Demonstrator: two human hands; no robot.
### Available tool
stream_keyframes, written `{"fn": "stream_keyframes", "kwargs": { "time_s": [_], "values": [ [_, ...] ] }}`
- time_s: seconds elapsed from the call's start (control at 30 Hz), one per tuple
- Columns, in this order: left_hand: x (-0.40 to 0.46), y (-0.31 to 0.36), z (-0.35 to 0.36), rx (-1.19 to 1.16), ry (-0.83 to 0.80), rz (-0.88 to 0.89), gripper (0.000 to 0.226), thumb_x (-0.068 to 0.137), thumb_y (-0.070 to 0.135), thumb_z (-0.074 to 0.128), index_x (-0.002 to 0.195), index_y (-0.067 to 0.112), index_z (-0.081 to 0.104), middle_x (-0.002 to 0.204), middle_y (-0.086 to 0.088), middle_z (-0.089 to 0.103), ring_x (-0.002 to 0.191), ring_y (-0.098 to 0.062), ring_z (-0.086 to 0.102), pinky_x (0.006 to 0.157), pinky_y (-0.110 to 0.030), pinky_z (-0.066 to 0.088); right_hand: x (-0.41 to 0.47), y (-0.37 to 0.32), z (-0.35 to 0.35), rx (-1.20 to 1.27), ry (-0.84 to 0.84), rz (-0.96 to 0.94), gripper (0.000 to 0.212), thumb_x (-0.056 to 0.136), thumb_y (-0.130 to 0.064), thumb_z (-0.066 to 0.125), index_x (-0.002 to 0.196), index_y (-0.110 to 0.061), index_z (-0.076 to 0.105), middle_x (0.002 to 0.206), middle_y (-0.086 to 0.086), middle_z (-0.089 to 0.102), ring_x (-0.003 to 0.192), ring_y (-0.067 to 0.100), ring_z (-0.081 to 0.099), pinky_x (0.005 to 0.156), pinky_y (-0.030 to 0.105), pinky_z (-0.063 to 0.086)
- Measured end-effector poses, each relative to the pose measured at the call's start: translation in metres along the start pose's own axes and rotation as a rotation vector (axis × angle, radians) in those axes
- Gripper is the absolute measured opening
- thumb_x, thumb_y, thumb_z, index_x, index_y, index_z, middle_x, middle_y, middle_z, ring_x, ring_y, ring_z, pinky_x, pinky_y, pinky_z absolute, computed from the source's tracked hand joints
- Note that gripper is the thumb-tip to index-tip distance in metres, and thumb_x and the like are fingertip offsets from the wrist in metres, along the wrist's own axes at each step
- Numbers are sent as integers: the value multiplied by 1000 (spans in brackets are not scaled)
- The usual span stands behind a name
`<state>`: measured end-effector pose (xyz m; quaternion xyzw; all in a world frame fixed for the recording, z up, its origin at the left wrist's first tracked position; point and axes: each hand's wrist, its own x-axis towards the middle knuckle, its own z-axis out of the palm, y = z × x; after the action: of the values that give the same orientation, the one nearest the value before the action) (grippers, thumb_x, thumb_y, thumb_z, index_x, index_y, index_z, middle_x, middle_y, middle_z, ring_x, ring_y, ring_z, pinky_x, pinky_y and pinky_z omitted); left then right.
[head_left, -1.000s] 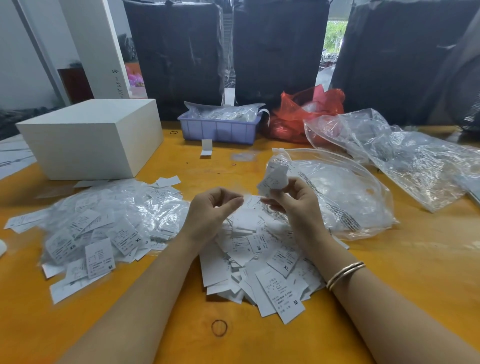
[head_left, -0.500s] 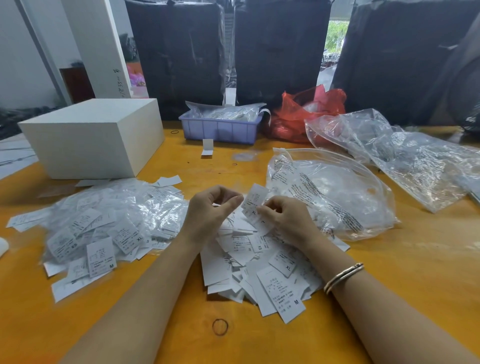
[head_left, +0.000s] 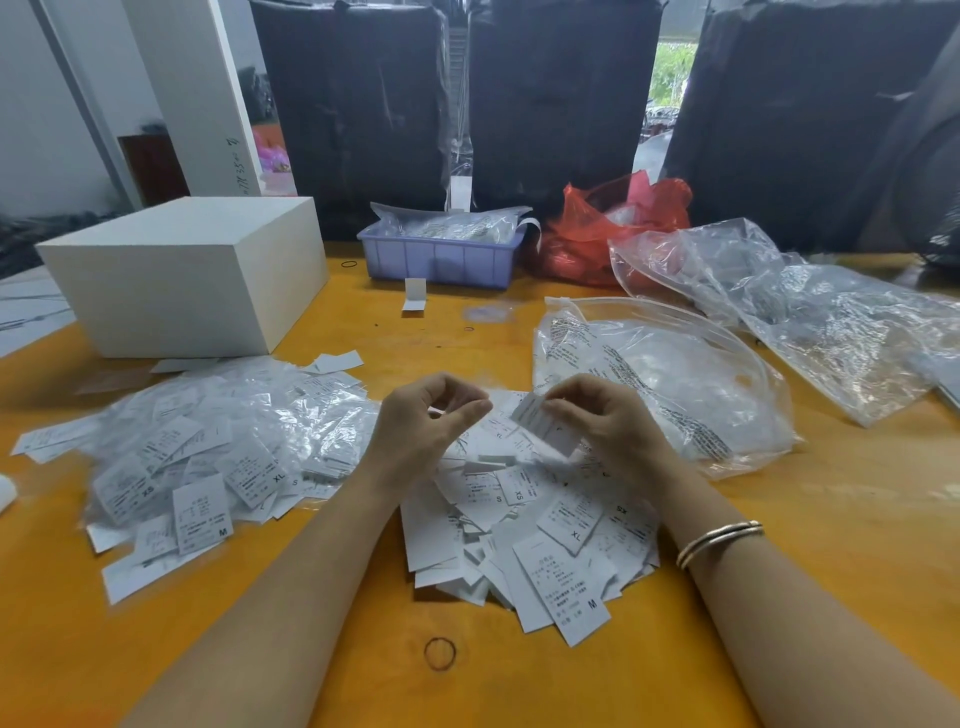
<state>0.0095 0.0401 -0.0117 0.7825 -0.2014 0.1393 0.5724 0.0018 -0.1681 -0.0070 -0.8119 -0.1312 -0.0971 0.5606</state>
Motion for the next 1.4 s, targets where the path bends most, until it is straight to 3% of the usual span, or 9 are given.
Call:
{"fn": "stream_keyframes", "kwargs": {
  "time_s": [0.13,0.3,0.43,0.6,0.8,0.9,1.07,1.27,1.4],
  "values": [
    [-1,0,1,112,-51,66,11,78,20,73,79,27,65,77,8,64,72,0,58,64,-13,48,1,-12,-1,319,174,-157,17,85,1,61,84,-15,66,79,-5,66,72,0,62,65,15,50],
    [0,-1,3,166,-67,95,9,78,19,73,81,23,66,76,10,64,72,4,57,64,-9,45,0,-13,6,161,180,-238,22,85,4,61,84,-17,66,82,-3,66,77,2,63,71,21,53],
    [-1,0,2,182,-67,116,8,78,19,73,82,20,66,76,10,64,73,4,57,64,-9,45,-2,-10,9,37,151,-300,14,85,1,62,91,-11,66,82,-5,66,77,0,64,70,15,51],
    [-1,0,3,172,-62,115,7,78,20,73,83,20,67,76,10,64,72,5,57,64,-9,45,0,-11,8,46,302,-321,20,85,0,62,88,-20,65,81,-10,65,76,-2,62,72,15,50],
    [-1,0,3,192,-71,120,7,80,20,72,84,16,68,75,5,64,71,-4,58,62,-12,46,-5,-12,12,-5,124,-308,11,85,-2,62,91,-10,67,77,5,66,70,18,62,61,25,52],
    [-2,0,3,181,-74,108,13,81,24,70,87,13,68,77,0,65,71,-10,58,62,-13,45,-5,-12,13,-31,97,-304,12,85,-2,63,90,-12,68,76,5,66,65,15,60,57,25,50],
    [-2,3,2,136,-91,74,11,81,28,67,87,19,69,81,6,69,79,1,64,69,-12,50,-5,-12,13,-135,78,-342,12,83,-1,65,93,-5,71,80,10,69,70,27,62,62,35,52],
    [-1,5,3,127,-153,68,16,84,21,67,93,9,72,85,-2,71,82,-13,66,74,-31,53,-4,-15,18,-210,1,-465,17,82,0,66,98,-2,71,76,10,64,68,22,58,62,35,49],
    [-1,7,2,9,-105,27,19,78,33,64,87,18,71,79,4,70,76,-5,64,68,-20,52,-3,-11,18,-76,49,-317,32,88,-9,61,119,-16,56,77,-3,58,65,19,55,58,29,48]
  ]
}}
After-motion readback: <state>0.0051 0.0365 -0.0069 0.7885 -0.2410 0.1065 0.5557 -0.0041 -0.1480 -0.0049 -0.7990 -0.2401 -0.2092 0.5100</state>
